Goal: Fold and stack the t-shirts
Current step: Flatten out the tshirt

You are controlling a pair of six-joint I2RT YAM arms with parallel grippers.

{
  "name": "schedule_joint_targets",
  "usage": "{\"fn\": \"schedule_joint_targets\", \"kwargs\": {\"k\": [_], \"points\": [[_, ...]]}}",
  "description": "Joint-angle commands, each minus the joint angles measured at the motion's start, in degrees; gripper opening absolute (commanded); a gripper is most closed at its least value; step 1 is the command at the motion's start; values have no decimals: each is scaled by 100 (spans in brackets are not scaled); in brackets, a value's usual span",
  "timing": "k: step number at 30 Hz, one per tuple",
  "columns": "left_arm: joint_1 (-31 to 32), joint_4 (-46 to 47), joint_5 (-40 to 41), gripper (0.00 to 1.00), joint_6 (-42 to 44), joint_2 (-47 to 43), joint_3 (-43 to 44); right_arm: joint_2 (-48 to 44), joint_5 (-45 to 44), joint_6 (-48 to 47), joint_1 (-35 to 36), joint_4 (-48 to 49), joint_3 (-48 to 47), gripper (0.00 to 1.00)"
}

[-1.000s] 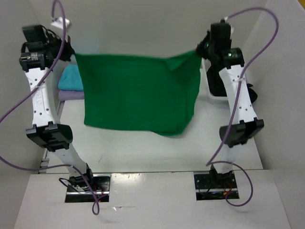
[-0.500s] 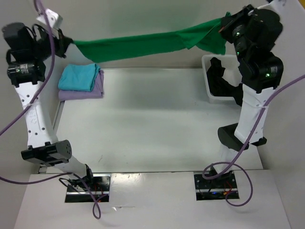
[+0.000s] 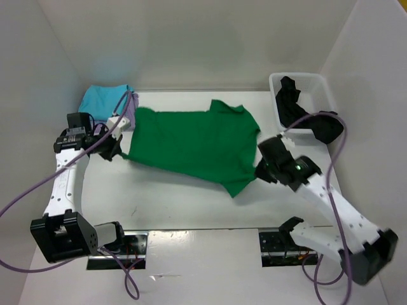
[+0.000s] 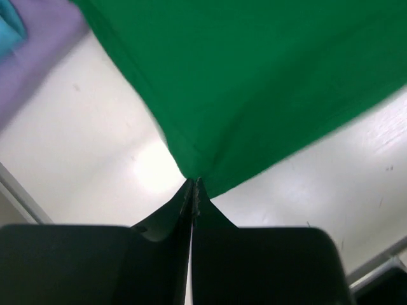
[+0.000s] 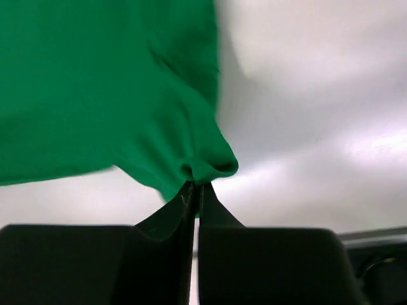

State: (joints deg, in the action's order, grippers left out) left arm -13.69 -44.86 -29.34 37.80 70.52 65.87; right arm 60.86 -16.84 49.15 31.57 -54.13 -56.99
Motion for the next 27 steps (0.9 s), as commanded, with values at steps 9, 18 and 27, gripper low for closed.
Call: {"fn": "schedule_joint_targets", "kwargs": {"k": [9,18,27], "points": [[-11,-1067,1695,0,658,-372,-1374,-2016,884,1914,375,201,1384,0],[-63,-472,1721,0,70,-127,-990,-1165,726,1530,376,482,1279,0],[-2,-154,1143,0,-519,1349,259,83,462,712,-26,877,182,0]]}}
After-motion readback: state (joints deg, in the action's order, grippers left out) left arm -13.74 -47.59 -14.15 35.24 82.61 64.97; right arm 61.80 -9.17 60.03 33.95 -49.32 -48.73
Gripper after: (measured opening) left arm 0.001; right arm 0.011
